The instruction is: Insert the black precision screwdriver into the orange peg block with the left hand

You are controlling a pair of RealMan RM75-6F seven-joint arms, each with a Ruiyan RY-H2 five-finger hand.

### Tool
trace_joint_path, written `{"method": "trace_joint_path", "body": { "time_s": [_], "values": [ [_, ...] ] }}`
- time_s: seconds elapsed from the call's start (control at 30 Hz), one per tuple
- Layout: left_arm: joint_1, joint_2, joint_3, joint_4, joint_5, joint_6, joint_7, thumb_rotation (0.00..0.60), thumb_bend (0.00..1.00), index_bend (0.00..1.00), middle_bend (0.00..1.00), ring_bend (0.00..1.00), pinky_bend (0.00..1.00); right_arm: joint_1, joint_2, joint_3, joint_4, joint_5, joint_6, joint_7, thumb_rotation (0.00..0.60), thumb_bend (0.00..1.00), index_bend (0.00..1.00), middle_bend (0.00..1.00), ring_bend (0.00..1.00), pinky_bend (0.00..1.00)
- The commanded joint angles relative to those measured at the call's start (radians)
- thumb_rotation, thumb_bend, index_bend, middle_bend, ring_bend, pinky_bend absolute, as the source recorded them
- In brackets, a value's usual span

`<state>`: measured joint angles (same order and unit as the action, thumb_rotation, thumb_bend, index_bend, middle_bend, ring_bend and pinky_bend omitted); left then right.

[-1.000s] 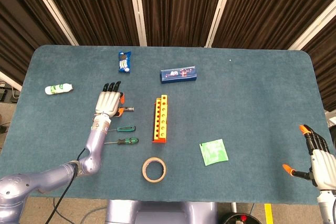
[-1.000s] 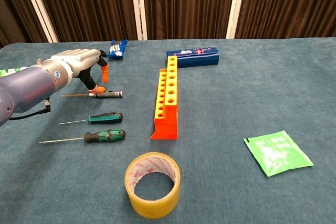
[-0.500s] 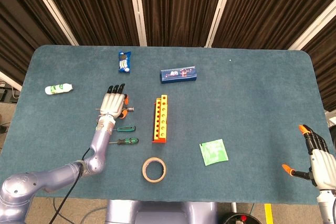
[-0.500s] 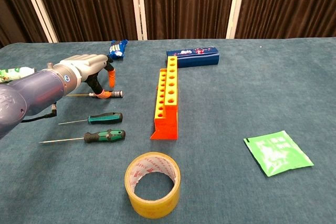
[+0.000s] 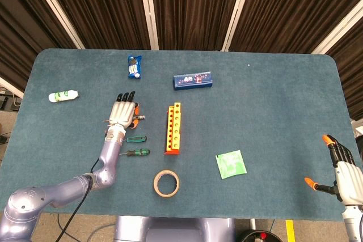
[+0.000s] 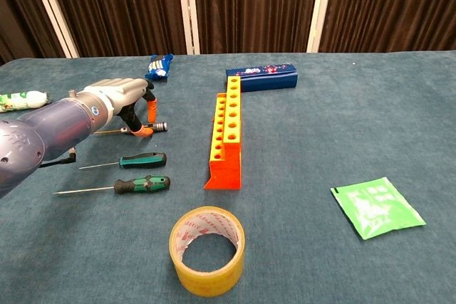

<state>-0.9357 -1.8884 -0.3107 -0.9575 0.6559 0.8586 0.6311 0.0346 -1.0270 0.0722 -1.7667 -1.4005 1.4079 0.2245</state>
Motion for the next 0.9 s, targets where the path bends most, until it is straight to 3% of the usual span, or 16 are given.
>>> {"method": "trace_joint_path", "body": {
  "time_s": [0.03, 0.2, 0.43, 0.53, 0.9],
  "values": [
    [-0.001, -0.004, -0.002, 0.005, 0.000, -0.001, -0.004, 0.600, 0.33, 0.47, 0.00, 0.00, 0.00, 0.000, 0.000, 0.000, 0.000, 0.000, 0.000, 0.000, 0.600, 0.04, 0.00, 0.00, 0.00, 0.00],
    [-0.001, -0.008, -0.002, 0.010, 0.003, 0.000, -0.005, 0.600, 0.34, 0.50, 0.00, 0.00, 0.00, 0.000, 0.000, 0.001, -0.002, 0.000, 0.001, 0.001, 0.600, 0.04, 0.00, 0.00, 0.00, 0.00],
    [0.007, 0.000, 0.001, -0.012, 0.011, 0.005, -0.014, 0.600, 0.46, 0.57, 0.00, 0.00, 0.00, -0.001, -0.001, 0.000, 0.000, -0.005, 0.005, 0.003, 0.600, 0.04, 0.00, 0.00, 0.00, 0.00],
    [0.012, 0.010, -0.003, -0.037, 0.023, 0.015, -0.027, 0.600, 0.46, 0.58, 0.00, 0.00, 0.00, -0.002, -0.002, 0.000, 0.000, -0.006, 0.007, 0.002, 0.600, 0.04, 0.00, 0.00, 0.00, 0.00],
    [0.040, 0.122, -0.080, -0.284, 0.164, 0.122, -0.199, 0.600, 0.47, 0.60, 0.00, 0.00, 0.00, -0.002, -0.005, 0.001, 0.003, -0.009, 0.011, 0.000, 0.600, 0.04, 0.00, 0.00, 0.00, 0.00]
  ]
}}
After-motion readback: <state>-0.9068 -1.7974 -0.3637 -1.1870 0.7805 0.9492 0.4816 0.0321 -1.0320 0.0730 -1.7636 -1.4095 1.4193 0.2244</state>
